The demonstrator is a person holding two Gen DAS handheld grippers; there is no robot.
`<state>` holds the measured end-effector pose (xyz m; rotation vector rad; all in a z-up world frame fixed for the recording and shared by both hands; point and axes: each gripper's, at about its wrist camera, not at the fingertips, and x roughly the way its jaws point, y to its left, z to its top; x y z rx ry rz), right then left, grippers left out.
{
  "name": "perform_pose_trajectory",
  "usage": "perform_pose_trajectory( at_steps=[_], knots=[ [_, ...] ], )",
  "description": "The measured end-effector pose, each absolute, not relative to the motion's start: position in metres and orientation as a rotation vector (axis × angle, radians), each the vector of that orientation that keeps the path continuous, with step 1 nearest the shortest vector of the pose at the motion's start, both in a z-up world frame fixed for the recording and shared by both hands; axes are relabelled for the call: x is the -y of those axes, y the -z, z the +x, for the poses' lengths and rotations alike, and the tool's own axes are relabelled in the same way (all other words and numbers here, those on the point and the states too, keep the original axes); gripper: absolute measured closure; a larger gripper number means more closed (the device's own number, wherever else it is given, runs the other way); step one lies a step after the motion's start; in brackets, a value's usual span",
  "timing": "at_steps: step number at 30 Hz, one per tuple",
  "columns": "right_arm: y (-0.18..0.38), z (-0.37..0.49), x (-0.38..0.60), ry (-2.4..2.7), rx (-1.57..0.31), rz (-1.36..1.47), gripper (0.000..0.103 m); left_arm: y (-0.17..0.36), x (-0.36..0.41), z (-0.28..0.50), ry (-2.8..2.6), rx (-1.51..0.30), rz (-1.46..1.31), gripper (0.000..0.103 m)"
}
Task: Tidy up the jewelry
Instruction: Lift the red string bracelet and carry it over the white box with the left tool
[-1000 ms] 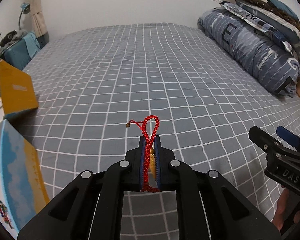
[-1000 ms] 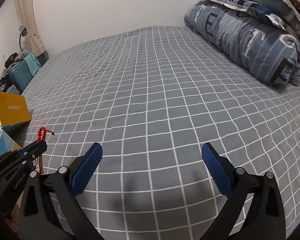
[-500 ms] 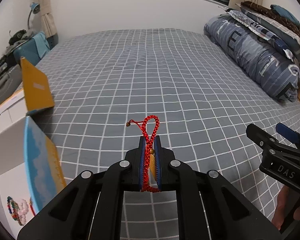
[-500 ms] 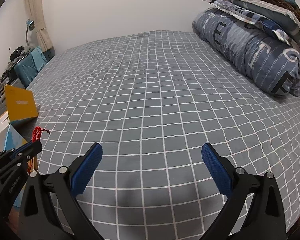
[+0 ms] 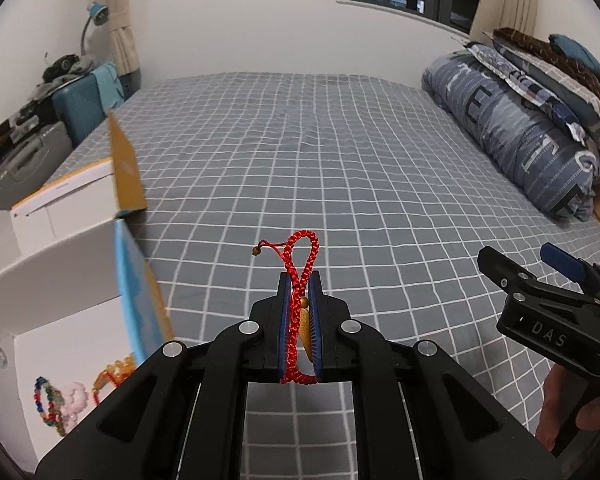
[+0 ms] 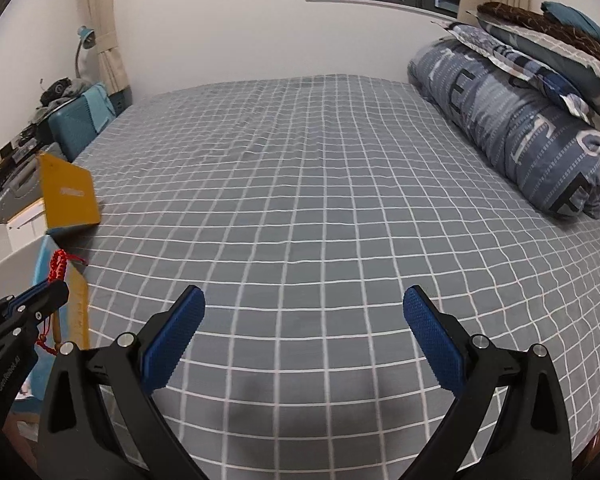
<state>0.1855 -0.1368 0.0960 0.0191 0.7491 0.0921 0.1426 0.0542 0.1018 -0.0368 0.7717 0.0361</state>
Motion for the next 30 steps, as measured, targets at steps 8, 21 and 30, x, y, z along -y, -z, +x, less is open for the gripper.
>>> perform_pose_trajectory(
  at_steps=[8, 21, 30],
  knots=[
    [-0.108, 0.169, 0.091, -0.166, -0.734, -0.018, 0.008, -0.109, -0.096, 0.116, -0.111, -0.778, -0.072, 0.095],
    [-0.114, 0.136, -0.010, -0.322, -0.705, -0.107, 0.008, -0.112, -0.184, 0.062, -0.258, -0.757, -0.151, 0.095],
    [-0.113, 0.116, -0.091, -0.442, -0.707, -0.160, 0.008, -0.106, -0.241, 0.032, -0.384, -0.763, -0.176, 0.095]
  ],
)
